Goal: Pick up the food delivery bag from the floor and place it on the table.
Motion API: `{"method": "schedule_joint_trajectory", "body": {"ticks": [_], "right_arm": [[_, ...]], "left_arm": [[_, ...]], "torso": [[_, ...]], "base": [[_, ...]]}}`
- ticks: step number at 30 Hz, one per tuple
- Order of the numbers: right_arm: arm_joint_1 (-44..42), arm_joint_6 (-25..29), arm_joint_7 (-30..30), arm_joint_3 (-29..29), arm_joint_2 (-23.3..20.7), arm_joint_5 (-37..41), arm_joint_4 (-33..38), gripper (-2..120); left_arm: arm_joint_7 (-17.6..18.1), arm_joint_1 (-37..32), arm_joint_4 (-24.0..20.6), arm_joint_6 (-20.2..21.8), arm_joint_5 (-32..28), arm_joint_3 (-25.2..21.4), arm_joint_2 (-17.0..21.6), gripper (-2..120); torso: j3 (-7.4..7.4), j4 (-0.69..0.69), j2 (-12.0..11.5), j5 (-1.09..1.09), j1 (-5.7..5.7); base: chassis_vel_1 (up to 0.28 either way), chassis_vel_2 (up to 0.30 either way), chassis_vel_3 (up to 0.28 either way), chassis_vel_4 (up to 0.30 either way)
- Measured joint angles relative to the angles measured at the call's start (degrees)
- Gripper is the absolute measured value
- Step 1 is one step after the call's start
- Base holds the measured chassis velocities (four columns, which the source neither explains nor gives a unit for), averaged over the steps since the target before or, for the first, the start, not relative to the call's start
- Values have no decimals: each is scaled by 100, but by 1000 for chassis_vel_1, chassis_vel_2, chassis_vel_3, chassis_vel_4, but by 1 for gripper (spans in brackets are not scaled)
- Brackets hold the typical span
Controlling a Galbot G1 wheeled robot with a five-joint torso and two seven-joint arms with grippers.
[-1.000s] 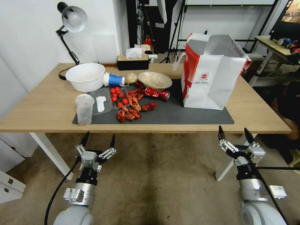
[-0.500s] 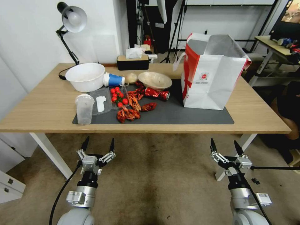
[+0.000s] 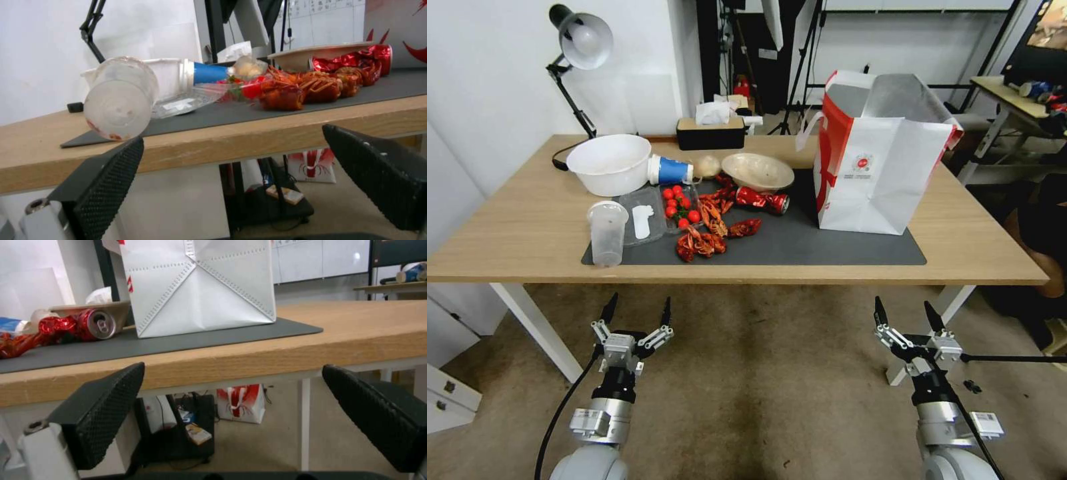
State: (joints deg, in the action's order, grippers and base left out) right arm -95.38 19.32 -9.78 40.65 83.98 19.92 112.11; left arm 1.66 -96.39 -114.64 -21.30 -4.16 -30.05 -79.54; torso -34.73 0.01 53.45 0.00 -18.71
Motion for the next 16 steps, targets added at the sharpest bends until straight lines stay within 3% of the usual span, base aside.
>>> {"method": "schedule_joint_trajectory", "body": {"ticks": [16], "right_arm": [[2,0,5,2,-4,6,9,100]], "left_arm": [[-1,-1,-4,0,0,0,1,100]], "torso": [[0,0,0,0,0]], "base": [[0,0,0,0]]}}
